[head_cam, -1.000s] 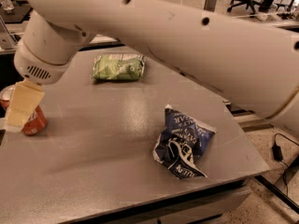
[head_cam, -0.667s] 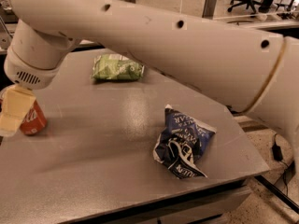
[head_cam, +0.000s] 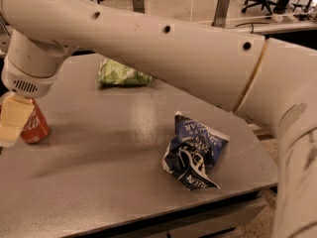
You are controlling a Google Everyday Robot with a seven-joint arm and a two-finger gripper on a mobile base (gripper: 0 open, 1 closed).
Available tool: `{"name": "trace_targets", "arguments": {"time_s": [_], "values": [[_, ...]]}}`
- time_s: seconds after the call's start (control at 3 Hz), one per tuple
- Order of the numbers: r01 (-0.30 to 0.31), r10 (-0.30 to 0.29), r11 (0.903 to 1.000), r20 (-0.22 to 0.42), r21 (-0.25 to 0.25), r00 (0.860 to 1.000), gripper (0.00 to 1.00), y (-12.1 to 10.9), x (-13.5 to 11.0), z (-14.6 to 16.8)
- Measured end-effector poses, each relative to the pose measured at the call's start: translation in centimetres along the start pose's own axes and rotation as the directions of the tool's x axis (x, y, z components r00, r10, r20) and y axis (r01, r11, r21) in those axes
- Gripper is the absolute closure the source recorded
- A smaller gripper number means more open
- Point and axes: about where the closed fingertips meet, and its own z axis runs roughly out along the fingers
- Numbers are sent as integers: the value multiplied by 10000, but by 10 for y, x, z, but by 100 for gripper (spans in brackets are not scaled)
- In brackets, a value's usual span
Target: Move coke can near blue chip bag
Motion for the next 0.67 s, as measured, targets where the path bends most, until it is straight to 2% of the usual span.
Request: {"name": "trace_targets", "arguments": {"time_s": [0.33, 0.67], "values": [[-26, 26, 9999, -68, -102, 10000, 12, -4, 0, 4], [-52, 52, 9999, -39, -159, 10000, 33, -6, -1, 1]]}}
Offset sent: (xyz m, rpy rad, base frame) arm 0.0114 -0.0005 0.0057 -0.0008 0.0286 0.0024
